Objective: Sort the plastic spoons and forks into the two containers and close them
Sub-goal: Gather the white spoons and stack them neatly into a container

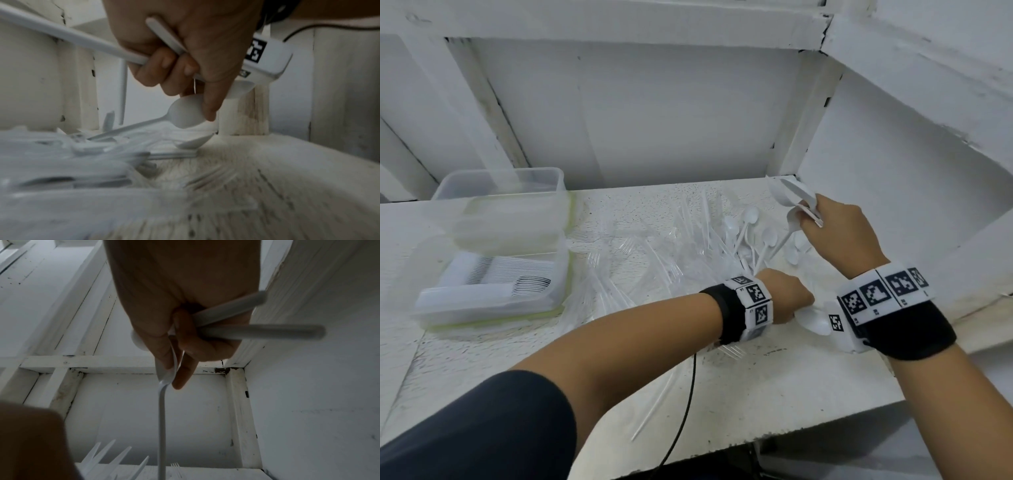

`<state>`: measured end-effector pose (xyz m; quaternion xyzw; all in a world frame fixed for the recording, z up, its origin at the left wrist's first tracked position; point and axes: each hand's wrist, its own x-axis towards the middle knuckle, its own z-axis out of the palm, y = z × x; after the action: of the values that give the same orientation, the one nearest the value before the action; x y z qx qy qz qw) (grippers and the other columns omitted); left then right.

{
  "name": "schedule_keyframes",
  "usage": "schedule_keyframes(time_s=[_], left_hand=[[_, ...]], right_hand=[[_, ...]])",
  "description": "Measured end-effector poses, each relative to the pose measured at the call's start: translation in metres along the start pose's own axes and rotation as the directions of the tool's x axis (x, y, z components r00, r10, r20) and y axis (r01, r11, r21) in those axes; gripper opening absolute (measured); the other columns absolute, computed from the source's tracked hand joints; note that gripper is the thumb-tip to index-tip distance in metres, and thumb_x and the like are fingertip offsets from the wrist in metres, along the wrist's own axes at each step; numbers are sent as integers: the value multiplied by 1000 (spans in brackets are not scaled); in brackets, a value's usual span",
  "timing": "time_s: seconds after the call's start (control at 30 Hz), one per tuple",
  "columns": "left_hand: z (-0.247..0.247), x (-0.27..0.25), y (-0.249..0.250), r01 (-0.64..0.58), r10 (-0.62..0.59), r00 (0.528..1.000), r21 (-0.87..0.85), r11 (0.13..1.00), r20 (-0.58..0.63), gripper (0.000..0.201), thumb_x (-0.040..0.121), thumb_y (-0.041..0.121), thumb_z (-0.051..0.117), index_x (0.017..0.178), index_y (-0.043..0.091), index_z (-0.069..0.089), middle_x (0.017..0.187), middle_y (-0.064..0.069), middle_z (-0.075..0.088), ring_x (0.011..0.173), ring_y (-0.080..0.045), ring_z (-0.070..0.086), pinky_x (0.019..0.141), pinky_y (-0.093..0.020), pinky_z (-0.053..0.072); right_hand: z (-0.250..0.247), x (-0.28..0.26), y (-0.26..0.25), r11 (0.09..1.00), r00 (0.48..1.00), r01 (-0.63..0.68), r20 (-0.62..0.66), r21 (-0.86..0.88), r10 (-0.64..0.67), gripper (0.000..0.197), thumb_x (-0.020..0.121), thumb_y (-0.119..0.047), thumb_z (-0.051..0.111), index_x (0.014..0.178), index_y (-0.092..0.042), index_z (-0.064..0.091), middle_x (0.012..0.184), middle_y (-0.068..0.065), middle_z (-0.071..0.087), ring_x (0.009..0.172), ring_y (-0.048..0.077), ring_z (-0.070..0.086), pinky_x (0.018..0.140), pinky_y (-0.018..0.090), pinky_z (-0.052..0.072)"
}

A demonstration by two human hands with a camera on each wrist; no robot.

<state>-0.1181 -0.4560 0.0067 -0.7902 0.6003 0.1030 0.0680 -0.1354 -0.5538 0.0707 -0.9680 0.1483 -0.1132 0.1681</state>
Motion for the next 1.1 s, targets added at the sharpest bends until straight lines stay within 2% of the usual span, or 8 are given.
schedule_keyframes(time_s=[0.1,0.3,0.47,0.53,0.6,0.73,0.83,1.1], left_hand=[[-1,-14,-7,31,-53,988,-152,988,-147,24,92,13,46,113,9,57,104,-6,59,98,-25,57,61,-27,33],[15,-59,-34,104,-286,916,-523,846,-280,17,92,18,50,101,8,61,100,-5,64,85,-19,56,68,-27,40],[12,-112,-53,-36,-649,696,-917,397,-308,22,94,25,53,104,10,66,96,-3,68,77,-14,62,68,-20,49],[12,-132,-60,-147,-763,598,-969,197,-246,19,93,19,52,102,7,65,82,3,65,56,4,54,53,-8,43],[15,-152,-66,-254,-825,550,-967,-15,-131,12,93,17,54,97,8,60,60,8,51,39,0,38,38,-12,31],[29,-181,-72,-346,-848,530,-920,-186,-28,10,94,16,51,85,16,52,48,14,41,35,-4,24,35,-17,19],[36,-196,-69,-358,-839,544,-905,-231,-1,12,96,14,48,85,16,52,54,9,40,35,-4,23,35,-15,18],[45,-210,-63,-420,-810,586,-840,-343,38,20,99,11,37,96,16,56,60,4,39,33,-4,21,36,-13,17]], right_hand=[[-7,3,-3,1000,1000,10,-22,24,-9,21,95,-26,45,94,-9,58,79,10,59,75,32,55,61,30,40],[-23,6,-23,986,988,125,-109,114,-112,22,95,-30,45,80,-15,53,61,-5,47,56,8,44,50,18,30],[-22,0,-50,945,976,179,-171,275,-135,28,94,-30,51,69,-19,48,58,-6,44,52,5,40,47,13,28],[-17,-4,-61,922,978,175,-173,346,-121,23,94,-29,52,77,-13,53,59,-6,44,53,5,40,46,11,29],[-8,-8,-71,888,984,163,-133,429,-117,23,93,-29,52,79,-11,57,58,-5,43,50,5,41,44,9,31],[20,-23,-90,816,988,118,14,566,-152,22,92,-26,55,72,-18,57,56,-6,43,48,4,39,43,10,31],[44,-36,-104,775,977,43,134,630,-163,24,93,-25,55,69,-27,52,56,-8,44,51,6,40,49,16,32],[86,-55,-132,714,934,-83,305,695,-188,29,94,-27,54,66,-21,49,54,-7,42,45,3,39,49,20,33]])
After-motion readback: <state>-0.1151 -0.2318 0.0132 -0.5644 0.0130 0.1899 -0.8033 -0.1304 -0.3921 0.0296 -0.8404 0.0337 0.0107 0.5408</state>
